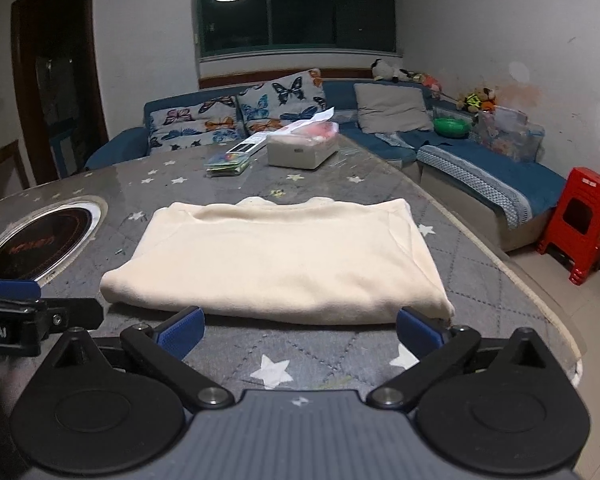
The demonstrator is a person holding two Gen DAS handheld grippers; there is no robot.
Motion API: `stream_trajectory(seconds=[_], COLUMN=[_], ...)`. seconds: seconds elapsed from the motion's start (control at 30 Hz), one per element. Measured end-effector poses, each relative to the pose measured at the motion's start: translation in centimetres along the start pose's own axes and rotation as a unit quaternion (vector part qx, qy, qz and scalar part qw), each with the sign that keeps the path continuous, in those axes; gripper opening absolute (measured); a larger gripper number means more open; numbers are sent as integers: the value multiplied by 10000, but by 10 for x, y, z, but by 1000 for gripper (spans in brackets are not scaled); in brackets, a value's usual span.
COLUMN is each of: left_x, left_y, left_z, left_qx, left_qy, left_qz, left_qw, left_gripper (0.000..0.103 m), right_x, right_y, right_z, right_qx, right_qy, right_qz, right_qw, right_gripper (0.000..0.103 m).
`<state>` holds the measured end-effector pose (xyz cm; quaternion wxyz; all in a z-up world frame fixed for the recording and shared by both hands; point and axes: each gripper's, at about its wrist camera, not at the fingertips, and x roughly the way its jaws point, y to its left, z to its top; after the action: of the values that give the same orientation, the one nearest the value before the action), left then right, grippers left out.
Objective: Fold clothes
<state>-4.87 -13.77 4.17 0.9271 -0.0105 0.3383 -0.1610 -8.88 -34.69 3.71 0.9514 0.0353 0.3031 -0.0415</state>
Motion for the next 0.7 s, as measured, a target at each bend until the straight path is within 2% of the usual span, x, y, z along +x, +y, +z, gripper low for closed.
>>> stream_trajectory(seconds=[0.7], left_x=[-16], left_y=[2], left_z=[-2], left_qx=[-71], left_qy=[-126], left_qz=[-99], left_qw=[9998], left_gripper=[103], right_x=[-12], right_y=[12], right_z=[-3], right_qx=[-15], right_qy=[-57], right_qz=[-53], right_qw=[10000], right_gripper=[103])
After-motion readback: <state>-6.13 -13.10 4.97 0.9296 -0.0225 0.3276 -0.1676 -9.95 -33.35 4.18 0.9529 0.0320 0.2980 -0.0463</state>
